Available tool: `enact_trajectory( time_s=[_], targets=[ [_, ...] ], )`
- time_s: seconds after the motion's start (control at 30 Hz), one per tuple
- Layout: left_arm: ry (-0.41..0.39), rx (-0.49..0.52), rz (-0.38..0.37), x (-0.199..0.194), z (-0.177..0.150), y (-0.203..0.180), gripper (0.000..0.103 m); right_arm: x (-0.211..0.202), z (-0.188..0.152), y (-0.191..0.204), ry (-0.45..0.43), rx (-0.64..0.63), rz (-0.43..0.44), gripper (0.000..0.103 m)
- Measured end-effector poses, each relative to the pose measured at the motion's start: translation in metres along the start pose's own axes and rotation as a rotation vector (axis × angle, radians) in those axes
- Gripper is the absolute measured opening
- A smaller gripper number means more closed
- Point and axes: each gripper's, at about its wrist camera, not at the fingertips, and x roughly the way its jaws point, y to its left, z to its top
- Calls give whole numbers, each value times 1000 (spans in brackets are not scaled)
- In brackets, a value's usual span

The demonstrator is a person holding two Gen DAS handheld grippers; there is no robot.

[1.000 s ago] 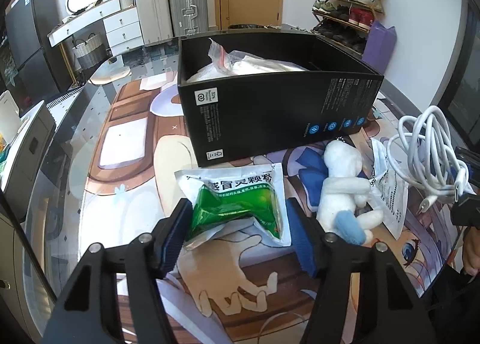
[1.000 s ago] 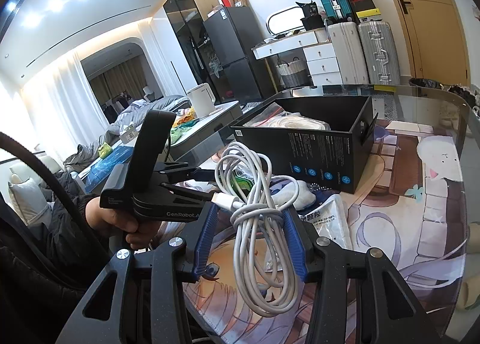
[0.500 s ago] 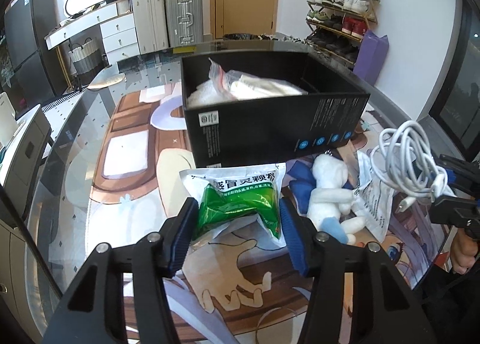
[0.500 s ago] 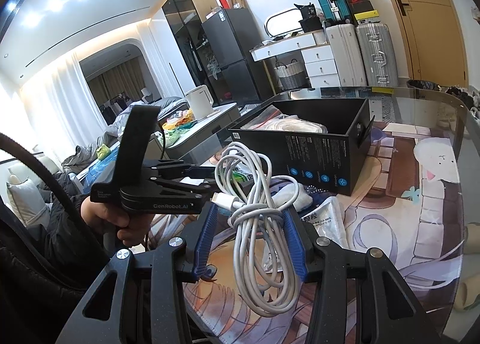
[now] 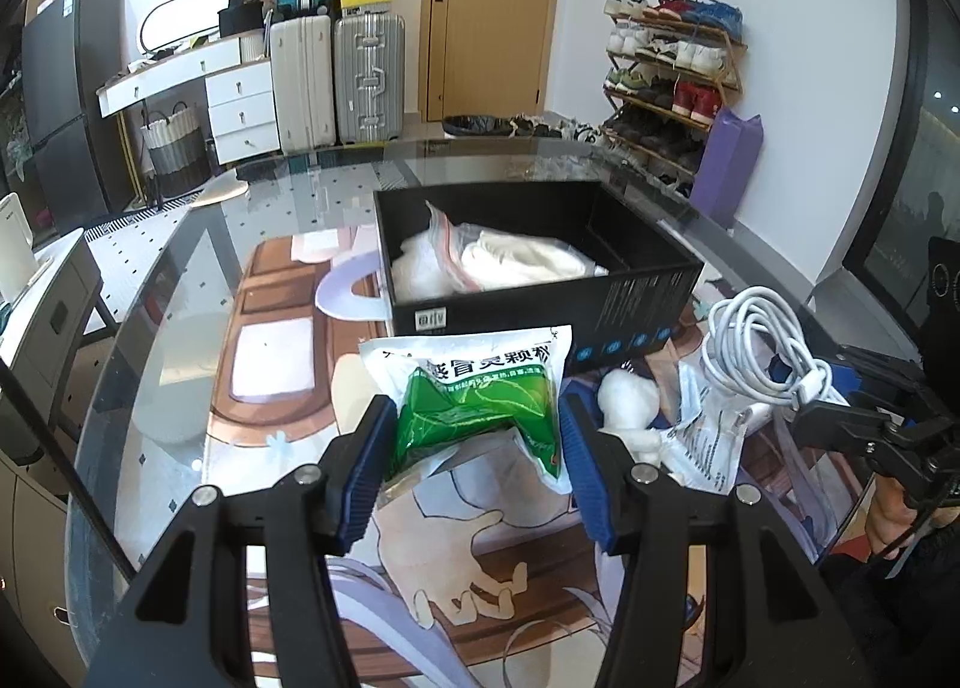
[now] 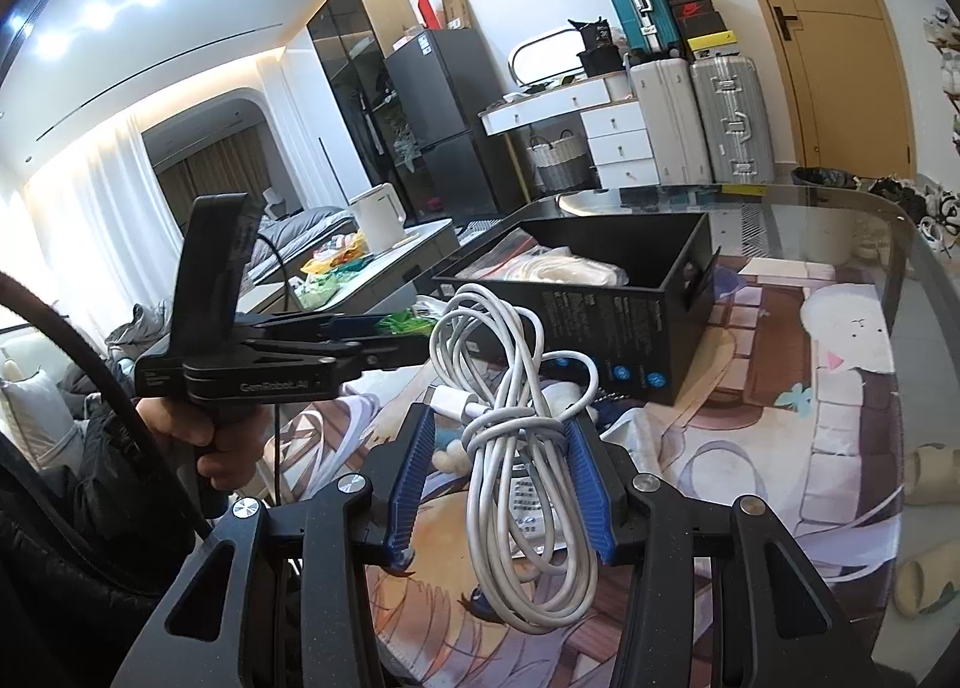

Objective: Organize soft objects
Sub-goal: 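Lift the packet and the cable over the black box with both grippers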

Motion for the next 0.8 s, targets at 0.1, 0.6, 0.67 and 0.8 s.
enact_trajectory(
  time_s=[0.1,0.6,0.67,0.8],
  targets=[
    [-24,0,0,-6,2,0,54,-3,1,0,-13,2,-13,45],
    [-87,-18,3,-19,10,2,54,-3,23,-4,-47,-5,-94,45],
    [-91,-24,6,-19,10,3,54,-1,27,-3,-50,-11,-106,45],
    [-98,-33,8,-20,11,6,54,2,35,-3,-59,-17,-120,45]
  ],
)
